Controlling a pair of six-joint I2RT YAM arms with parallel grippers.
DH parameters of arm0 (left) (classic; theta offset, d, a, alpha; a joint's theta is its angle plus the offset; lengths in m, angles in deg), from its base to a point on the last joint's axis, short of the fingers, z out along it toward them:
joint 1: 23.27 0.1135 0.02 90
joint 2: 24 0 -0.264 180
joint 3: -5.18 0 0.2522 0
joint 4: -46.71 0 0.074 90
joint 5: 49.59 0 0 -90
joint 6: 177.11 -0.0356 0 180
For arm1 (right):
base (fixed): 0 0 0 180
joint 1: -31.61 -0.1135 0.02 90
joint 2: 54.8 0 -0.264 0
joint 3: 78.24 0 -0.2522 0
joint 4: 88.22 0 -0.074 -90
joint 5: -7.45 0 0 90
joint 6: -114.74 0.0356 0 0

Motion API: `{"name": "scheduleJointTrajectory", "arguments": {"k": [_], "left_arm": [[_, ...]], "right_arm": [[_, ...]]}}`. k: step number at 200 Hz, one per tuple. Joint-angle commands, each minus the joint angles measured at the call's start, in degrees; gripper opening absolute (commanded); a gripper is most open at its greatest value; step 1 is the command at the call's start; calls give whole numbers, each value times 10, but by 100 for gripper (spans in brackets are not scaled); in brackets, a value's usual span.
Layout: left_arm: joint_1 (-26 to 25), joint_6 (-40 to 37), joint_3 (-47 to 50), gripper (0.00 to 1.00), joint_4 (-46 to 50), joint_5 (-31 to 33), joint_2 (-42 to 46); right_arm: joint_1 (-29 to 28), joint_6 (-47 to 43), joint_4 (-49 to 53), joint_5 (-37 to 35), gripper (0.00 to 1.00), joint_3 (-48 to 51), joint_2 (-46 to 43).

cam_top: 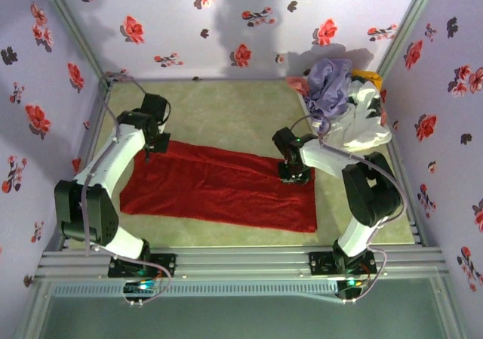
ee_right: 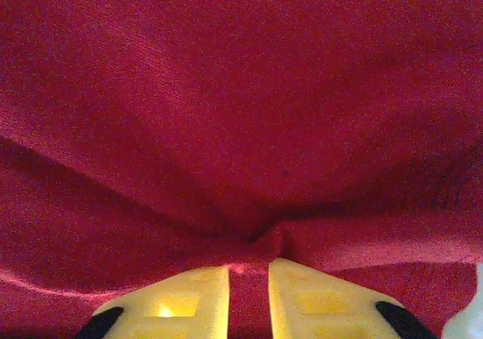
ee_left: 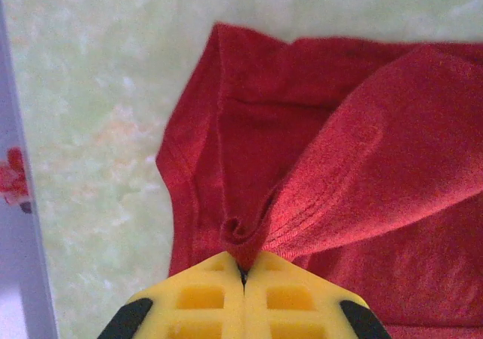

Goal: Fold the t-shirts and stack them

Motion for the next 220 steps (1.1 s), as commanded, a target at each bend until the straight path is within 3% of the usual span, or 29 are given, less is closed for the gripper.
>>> {"name": "scheduleJointTrajectory", "arguments": {"k": [1,13,58,129,187,220], "left_arm": [[5,32,31,0,-8,-11,25],[4,36,44,0,-11,-14,29],[4,44,59,0,-13,-23,33],[2,58,56,0,8,-24,57],[3,61,76,0,36,-18,86],[2,59,33,0,77,-10,87]], "right_arm": [[-1,10,30,-1,31,-5,-50],[4,13,40,-11,37,-13,-63],[57,5,54,-16,46,-27,-70],[109,11,-31,55,47,57,-28],[111,15,-40,30,47,85,-6],[110,11,-24,25,47,71,-3]]}}
